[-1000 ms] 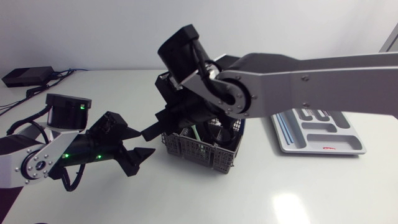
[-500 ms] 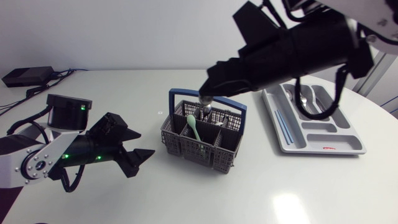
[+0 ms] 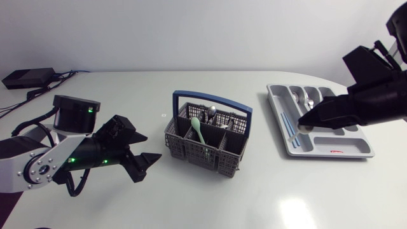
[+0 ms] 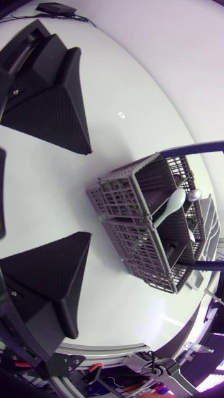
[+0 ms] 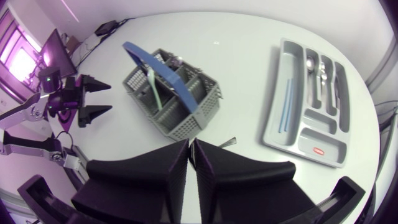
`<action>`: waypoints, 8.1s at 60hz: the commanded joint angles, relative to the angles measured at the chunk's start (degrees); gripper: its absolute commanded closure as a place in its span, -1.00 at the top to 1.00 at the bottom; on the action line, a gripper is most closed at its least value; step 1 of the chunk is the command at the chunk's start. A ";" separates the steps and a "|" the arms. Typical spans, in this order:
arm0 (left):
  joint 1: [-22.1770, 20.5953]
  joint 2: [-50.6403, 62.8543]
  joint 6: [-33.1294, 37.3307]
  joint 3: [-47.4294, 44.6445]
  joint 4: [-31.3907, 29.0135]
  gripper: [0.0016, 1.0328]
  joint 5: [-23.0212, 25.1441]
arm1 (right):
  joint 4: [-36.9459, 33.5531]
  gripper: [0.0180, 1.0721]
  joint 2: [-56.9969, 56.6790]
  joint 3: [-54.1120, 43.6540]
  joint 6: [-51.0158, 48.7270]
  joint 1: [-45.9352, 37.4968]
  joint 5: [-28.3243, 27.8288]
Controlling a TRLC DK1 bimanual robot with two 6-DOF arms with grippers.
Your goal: Unload the cutlery basket into the drawer organizer.
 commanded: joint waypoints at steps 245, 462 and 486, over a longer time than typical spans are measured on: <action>-20.38 33.95 -31.92 24.77 20.07 -0.45 -17.61 | 54.73 0.69 21.20 -29.50 -3.10 -16.80 9.93; -30.75 11.19 -25.07 13.26 37.20 -0.93 -25.35 | 54.82 0.69 12.94 -32.31 -3.36 -11.88 14.15; -23.54 7.41 -33.24 24.51 13.65 -0.93 -2.58 | 39.00 0.73 -6.40 -27.39 -5.74 -7.66 -4.14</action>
